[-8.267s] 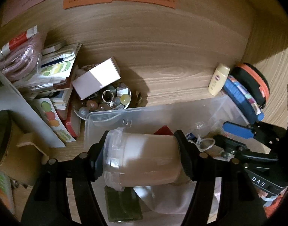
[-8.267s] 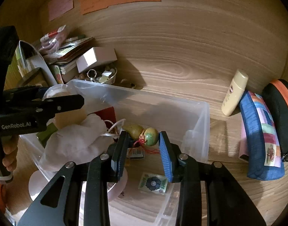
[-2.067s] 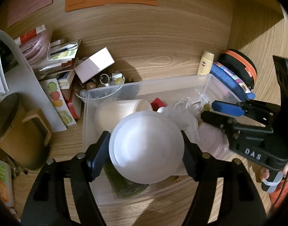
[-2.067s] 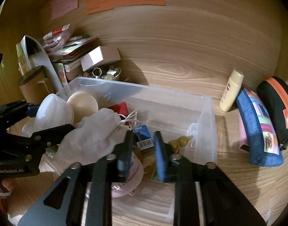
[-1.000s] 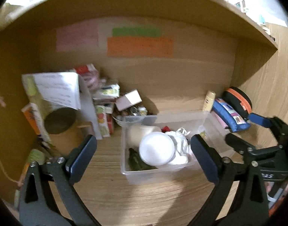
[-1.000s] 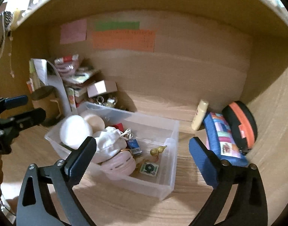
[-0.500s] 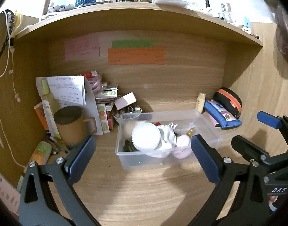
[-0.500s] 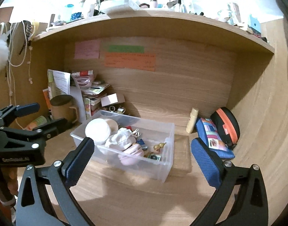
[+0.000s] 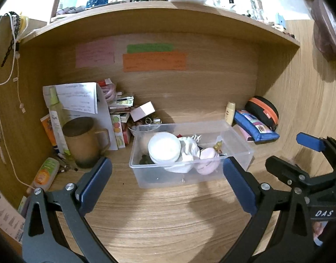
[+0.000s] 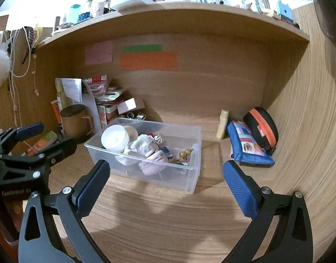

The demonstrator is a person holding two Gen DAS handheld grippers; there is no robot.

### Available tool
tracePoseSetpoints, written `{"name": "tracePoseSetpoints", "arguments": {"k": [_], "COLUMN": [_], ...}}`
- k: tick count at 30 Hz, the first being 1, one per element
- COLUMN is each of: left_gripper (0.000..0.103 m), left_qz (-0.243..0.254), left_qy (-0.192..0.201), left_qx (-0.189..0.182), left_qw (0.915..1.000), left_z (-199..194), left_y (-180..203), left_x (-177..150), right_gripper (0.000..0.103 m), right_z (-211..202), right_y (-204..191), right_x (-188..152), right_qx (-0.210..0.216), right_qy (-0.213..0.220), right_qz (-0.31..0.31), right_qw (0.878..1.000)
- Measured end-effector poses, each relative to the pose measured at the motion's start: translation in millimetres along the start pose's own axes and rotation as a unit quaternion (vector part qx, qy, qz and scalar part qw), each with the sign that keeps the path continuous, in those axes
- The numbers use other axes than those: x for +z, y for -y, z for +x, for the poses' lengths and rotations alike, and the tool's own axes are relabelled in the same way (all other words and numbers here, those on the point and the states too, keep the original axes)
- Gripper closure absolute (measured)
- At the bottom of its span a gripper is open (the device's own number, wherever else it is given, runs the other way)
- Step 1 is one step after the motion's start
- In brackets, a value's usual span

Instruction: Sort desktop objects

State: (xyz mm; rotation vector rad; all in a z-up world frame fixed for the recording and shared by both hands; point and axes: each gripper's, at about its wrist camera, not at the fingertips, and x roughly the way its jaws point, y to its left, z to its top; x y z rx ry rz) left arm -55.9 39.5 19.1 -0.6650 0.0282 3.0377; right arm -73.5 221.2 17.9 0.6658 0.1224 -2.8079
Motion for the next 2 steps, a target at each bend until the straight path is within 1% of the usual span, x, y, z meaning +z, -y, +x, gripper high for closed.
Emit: {"name": "tracePoseSetpoints", "arguments": {"k": [2], "left_gripper": [0.001], "left_qz": [0.003], "left_qy": [-0.001], "left_qx": [0.006], "left_qw": [1.0000], "left_z": [2.1], "left_y": [1.9], "left_x": [-1.0], "right_gripper": [0.000], "right_z": [3.8], "right_y": [2.6], "right_x": [-1.4], "right_qx": [0.006], "right_qy": [-0.006], "right_qz": [0.006], "right_qw": [1.000]}}
